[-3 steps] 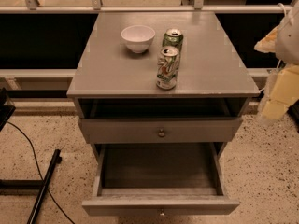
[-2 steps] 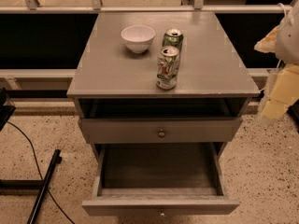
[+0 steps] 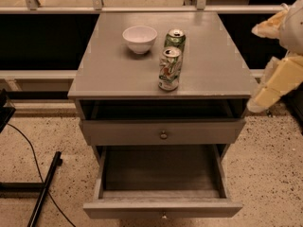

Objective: Place 7up can into middle drawer

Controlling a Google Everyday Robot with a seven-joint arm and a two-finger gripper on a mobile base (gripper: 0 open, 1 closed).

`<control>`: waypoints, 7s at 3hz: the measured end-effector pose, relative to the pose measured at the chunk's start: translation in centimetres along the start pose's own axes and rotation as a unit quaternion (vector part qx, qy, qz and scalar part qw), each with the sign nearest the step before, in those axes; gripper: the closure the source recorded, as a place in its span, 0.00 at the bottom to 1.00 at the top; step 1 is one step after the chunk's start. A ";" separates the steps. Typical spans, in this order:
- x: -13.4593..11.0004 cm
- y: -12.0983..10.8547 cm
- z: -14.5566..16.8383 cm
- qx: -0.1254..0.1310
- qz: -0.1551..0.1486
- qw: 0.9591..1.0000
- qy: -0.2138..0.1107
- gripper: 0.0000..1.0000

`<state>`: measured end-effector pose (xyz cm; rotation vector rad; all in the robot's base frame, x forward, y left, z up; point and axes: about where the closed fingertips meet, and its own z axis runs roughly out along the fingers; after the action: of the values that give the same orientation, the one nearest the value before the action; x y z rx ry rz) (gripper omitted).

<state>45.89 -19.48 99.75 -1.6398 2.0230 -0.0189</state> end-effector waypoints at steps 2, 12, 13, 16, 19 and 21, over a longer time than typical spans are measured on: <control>-8.4 -4.8 3.9 0.041 0.009 0.977 -0.209 0.00; -13.0 -7.4 17.6 -0.033 0.084 0.907 -0.410 0.51; -13.5 -7.0 14.3 -0.023 0.060 0.892 -0.448 0.74; -12.5 4.4 19.0 -0.111 -0.015 0.870 -0.480 1.00; -10.9 7.6 25.8 -0.136 -0.013 0.873 -0.468 1.00; 0.6 11.6 29.7 -0.116 0.010 0.844 -0.523 1.00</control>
Offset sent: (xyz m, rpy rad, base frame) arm 0.1054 0.1095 0.0146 0.5316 -0.2167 0.1132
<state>47.39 -7.75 70.17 -1.2792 1.1864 0.9528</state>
